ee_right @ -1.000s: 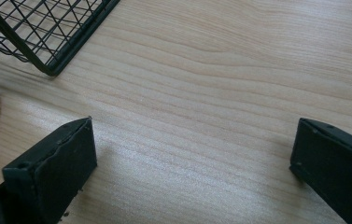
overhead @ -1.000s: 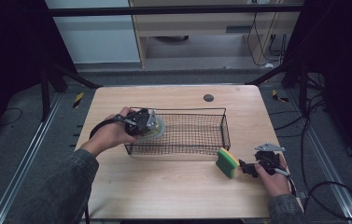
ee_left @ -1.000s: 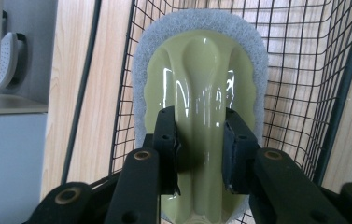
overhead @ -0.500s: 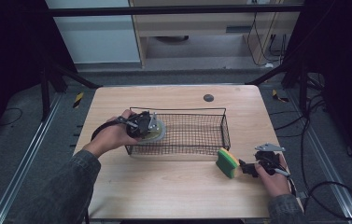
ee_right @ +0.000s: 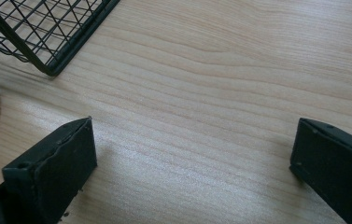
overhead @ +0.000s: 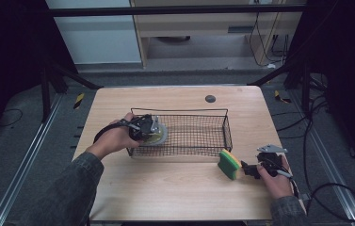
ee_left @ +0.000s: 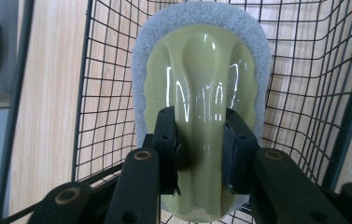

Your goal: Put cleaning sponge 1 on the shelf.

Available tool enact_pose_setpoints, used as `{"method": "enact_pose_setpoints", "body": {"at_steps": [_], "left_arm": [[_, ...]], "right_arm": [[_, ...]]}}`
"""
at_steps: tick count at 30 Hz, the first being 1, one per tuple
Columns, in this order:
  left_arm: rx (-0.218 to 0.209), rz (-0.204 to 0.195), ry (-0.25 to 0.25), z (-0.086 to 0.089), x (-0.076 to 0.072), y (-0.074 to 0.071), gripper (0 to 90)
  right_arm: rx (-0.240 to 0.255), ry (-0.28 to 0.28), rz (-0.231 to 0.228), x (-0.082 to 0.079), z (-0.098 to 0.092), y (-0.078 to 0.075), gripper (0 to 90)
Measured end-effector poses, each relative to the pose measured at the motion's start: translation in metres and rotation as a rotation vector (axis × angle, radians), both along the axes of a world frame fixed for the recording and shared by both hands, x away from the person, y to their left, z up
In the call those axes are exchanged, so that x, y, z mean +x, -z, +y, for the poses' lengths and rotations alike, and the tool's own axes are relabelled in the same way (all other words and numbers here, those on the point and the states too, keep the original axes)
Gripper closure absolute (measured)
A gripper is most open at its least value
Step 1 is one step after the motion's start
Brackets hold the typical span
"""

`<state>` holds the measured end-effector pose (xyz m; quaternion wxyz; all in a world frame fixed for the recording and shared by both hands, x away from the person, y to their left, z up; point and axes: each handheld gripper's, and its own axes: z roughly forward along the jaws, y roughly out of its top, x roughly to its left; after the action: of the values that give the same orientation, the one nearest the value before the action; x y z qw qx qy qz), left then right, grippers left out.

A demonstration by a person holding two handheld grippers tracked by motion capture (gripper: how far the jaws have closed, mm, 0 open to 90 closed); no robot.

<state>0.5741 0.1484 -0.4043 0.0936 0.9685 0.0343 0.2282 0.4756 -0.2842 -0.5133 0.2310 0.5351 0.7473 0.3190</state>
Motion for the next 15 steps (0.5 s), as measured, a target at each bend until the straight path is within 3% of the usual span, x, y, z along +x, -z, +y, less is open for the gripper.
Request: {"method": "enact_pose_setpoints", "body": {"at_steps": [15], "left_arm": [[0.014, 0.036, -0.004, -0.002, 0.001, 0.013, 70.4]], "right_arm": [[0.000, 0.000, 0.000, 0.000, 0.000, 0.000, 0.6]]}}
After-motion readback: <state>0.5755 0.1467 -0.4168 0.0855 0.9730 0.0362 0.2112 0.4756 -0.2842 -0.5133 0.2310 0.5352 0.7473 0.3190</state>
